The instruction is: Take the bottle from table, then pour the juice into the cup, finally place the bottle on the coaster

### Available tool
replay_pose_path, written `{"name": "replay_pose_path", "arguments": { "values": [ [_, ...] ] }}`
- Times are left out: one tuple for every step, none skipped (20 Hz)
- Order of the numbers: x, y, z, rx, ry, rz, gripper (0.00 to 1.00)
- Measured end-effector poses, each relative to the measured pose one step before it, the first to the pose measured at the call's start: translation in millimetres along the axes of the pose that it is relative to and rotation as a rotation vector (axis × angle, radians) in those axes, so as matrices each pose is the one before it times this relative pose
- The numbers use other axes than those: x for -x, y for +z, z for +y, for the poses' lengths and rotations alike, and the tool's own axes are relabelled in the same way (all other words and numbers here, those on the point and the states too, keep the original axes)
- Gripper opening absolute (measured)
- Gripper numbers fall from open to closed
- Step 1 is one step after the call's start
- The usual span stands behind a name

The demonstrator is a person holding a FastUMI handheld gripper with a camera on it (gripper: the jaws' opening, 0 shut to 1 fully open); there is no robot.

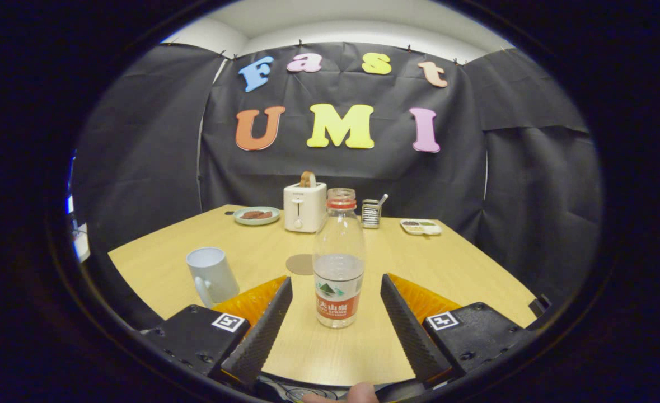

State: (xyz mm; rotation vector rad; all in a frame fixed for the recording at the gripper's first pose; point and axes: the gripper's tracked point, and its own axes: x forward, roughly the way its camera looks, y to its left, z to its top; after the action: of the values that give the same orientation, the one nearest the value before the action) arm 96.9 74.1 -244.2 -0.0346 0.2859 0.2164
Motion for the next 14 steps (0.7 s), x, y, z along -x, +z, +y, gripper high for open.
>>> {"name": "replay_pose_path", "arguments": {
  "values": [
    [-5.71,-7.45,-1.07,-0.01121,0.00599,0.01486,1.0],
    [-5.59,-4.55,1.16,-0.01855,0.01228,0.00998,1.0],
    [-3.09,-2.84,-0.72,-0.01268,0.00681,0.00684,1.0],
    [-0.02,0.09,-4.31,-0.00867,-0.00216,-0.00075,1.0],
    [1.97,2.7,-4.99,-0.00771,-0.0023,-0.01058,1.0],
    [1.49,1.66,-7.43,-0.00473,-0.00847,-0.00478,1.0],
    [-0.39,-1.52,-7.63,-0.00755,-0.01034,0.00289,1.0],
    [-1.56,-1.81,-4.35,-0.00911,0.00046,0.00689,1.0],
    [-0.93,-2.61,-1.39,-0.01022,0.00227,0.0099,1.0],
    [-1.17,0.36,-1.7,-0.00596,0.00322,0.00546,1.0],
    [-1.31,0.09,-1.91,-0.0032,0.00002,0.00067,1.0],
    [-1.66,0.62,0.07,-0.00035,0.00282,0.00442,1.0],
    [-2.69,-2.72,2.08,-0.0029,0.01003,0.00909,1.0],
    [-3.23,-2.79,4.11,-0.00234,0.01351,0.01104,1.0]
  ]
}}
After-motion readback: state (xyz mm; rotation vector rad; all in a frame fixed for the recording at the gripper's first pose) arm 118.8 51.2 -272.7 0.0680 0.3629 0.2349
